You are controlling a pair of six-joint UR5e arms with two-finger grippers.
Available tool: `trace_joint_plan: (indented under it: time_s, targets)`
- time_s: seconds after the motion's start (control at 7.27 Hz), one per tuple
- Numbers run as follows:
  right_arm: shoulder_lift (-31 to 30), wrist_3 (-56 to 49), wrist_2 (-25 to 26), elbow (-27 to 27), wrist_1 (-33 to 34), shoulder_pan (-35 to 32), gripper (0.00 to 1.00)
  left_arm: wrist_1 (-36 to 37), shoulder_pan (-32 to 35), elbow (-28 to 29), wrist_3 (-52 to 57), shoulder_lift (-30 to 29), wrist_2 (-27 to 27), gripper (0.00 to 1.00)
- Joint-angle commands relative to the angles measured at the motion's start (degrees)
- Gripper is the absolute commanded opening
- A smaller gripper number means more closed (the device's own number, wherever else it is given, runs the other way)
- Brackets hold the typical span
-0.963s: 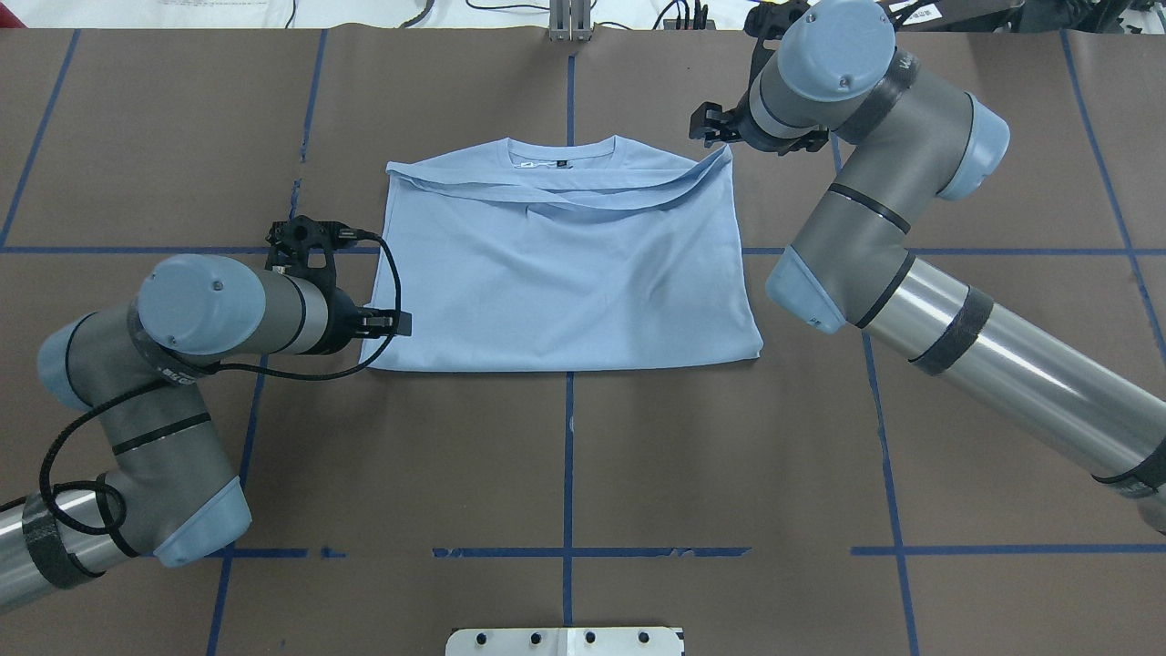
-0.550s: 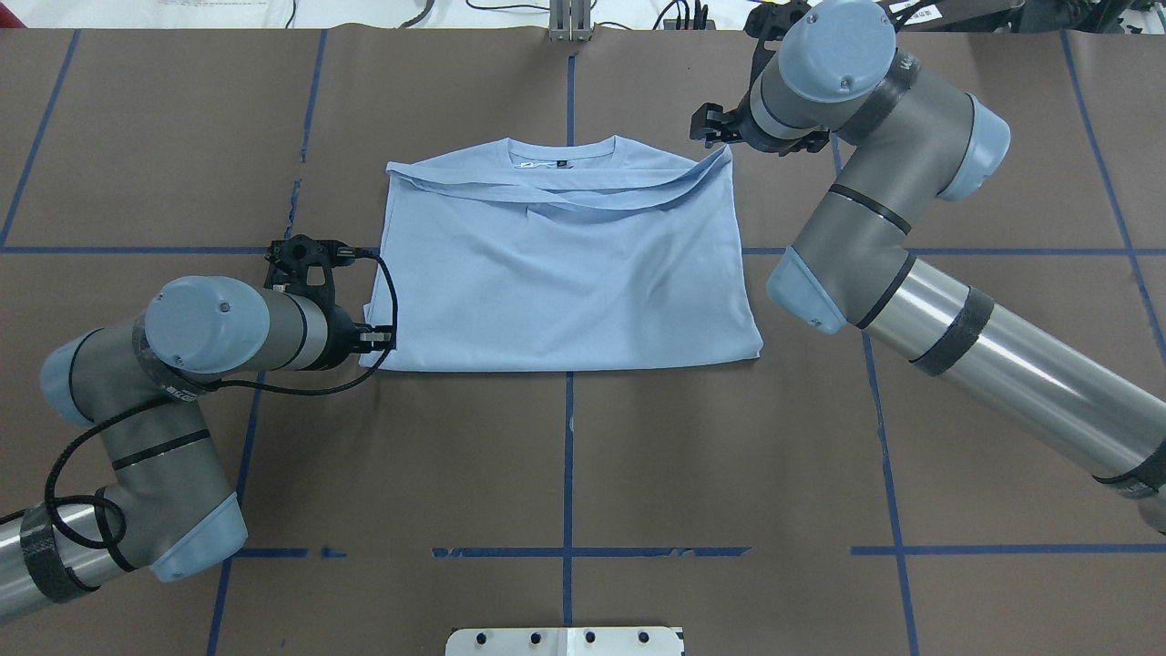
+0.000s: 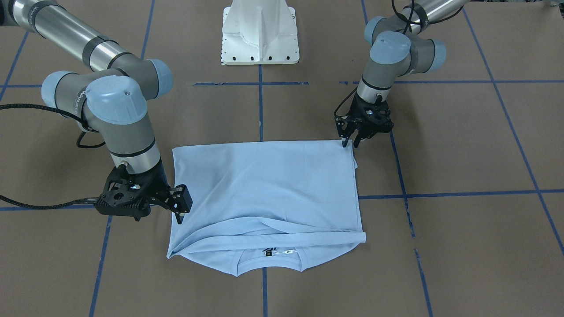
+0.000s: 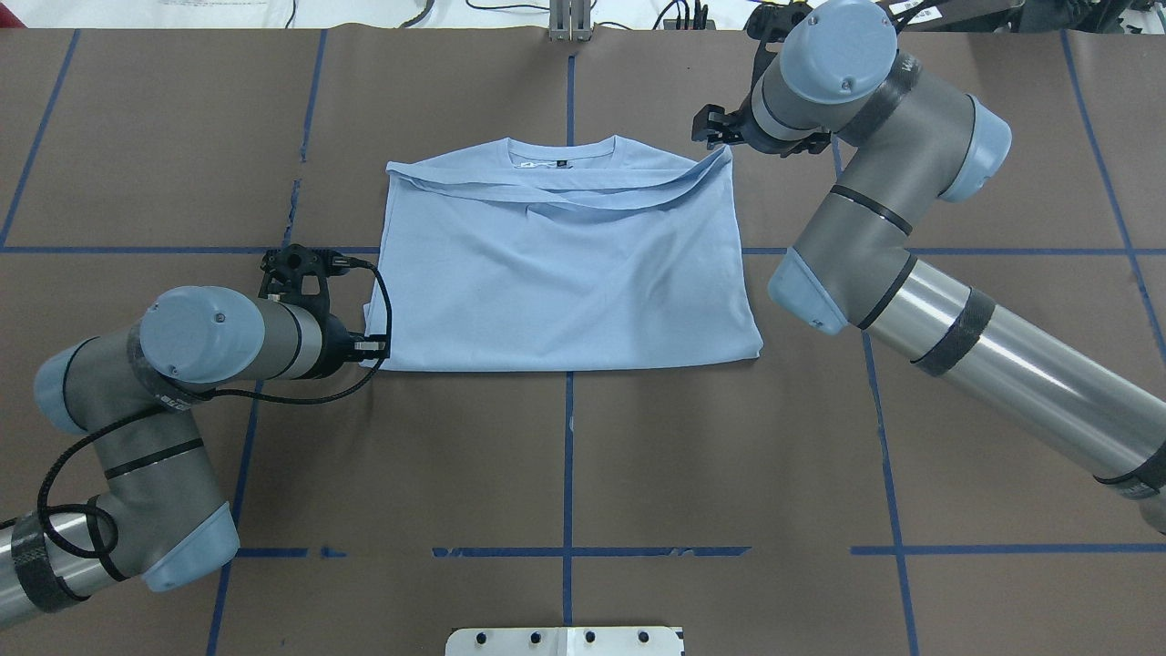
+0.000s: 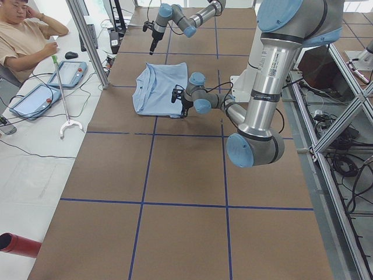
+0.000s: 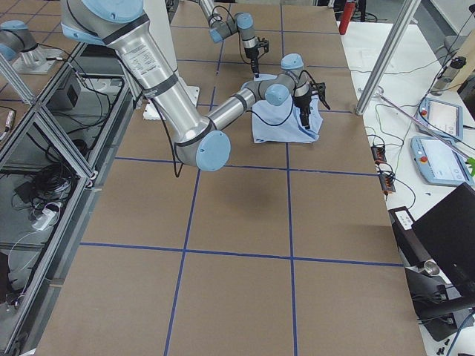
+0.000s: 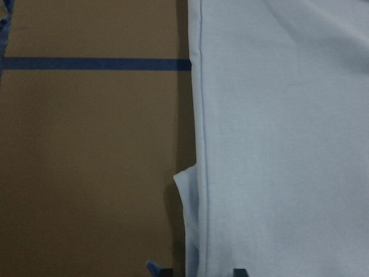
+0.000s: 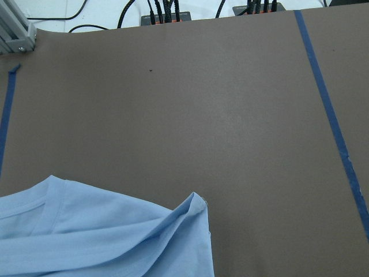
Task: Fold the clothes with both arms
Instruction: 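Release the hem and move the left gripper to the folded shirt's side edge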
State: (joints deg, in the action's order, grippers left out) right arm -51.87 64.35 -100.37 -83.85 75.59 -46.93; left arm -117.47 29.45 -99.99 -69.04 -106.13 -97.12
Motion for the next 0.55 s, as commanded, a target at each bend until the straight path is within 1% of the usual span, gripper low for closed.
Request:
trace_joint_plan:
  time_s: [0.0,0.14,0.28,0.41]
  targets:
    - [-0.16,-0.01,0.0,0.0,0.0,0.0,1.0,-0.04,-1.41,-0.2,-0.04,0.05,0.0,0.32]
    - [-0.16,-0.01,0.0,0.0,0.0,0.0,1.0,-0.04,-1.5,-0.2,-0.04,0.05,0.0,0.18]
    - [-0.16,-0.01,0.0,0.0,0.0,0.0,1.0,0.05,-1.5,-0.29,-0.04,0.05,0.09,0.0]
    - [-0.16,-0.01,0.09,0.0,0.0,0.0,1.0,0.05,-1.24,-1.07,0.14,0.57,0.0,0.0]
